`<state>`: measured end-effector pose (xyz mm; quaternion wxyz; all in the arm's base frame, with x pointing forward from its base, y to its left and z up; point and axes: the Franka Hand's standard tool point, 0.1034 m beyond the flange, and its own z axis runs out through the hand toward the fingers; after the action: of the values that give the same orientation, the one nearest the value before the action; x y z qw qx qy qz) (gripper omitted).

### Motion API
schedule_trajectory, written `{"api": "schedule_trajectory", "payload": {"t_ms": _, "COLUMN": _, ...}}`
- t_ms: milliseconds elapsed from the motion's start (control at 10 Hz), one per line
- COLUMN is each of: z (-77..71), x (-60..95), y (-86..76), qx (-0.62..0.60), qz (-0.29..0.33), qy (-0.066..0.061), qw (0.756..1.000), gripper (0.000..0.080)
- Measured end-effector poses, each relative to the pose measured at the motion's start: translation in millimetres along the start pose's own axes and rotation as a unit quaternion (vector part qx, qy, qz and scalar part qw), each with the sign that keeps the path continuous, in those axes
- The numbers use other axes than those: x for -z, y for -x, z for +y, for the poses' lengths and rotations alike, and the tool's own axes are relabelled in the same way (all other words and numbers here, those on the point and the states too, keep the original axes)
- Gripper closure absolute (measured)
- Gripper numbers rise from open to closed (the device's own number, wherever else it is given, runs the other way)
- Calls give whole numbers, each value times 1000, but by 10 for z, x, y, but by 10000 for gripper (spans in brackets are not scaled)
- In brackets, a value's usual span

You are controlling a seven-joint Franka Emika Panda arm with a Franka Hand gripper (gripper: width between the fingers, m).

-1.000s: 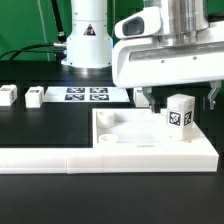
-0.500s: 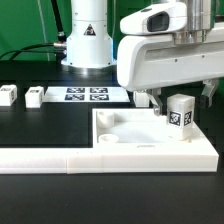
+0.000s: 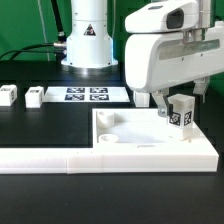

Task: Assemble square table

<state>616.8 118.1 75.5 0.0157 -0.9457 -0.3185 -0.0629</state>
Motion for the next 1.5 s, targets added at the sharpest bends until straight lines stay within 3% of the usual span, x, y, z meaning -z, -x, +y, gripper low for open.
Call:
{"api": "schedule_trajectory", "payload": {"t_ms": 100, "z": -1, "x": -2, "y": 1, "qx": -1, "qz": 0, "qy": 0, "qw": 1000, "gripper": 177}}
{"api": "schedule_trajectory", "payload": {"t_ms": 300, "z": -1, "x": -4, "y": 1, "qx": -8, "qz": 0, "qy": -1, "qw": 1000, "gripper": 513}}
{"api": "schedule_trajectory", "payload": {"t_ms": 600, "z": 0, "x": -4, "y": 2, "qx": -44, "qz": 0, "qy": -1, "qw": 999, "gripper": 511}}
{"api": "schedule_trajectory", "payload": {"t_ms": 800, "z": 0, "x": -10, "y": 2, "qx": -184, "qz": 12, "qy": 2, "qw": 983, "gripper": 511}}
{"api": "schedule_trajectory", "payload": {"t_ms": 1100, "z": 8, "x": -17, "y": 10, "qx": -377, "qz": 21, "qy": 4, "qw": 926, "gripper": 509}}
{"api": "schedule_trajectory", "payload": {"t_ms": 1400, "z": 4, "x": -20, "y": 17, "qx": -522, "qz": 25, "qy": 7, "qw": 852, "gripper": 509}}
{"api": "schedule_trajectory", "payload": {"t_ms": 1500, "z": 11, "x": -20, "y": 24, "qx": -593, "qz": 25, "qy": 1, "qw": 805, "gripper": 509}}
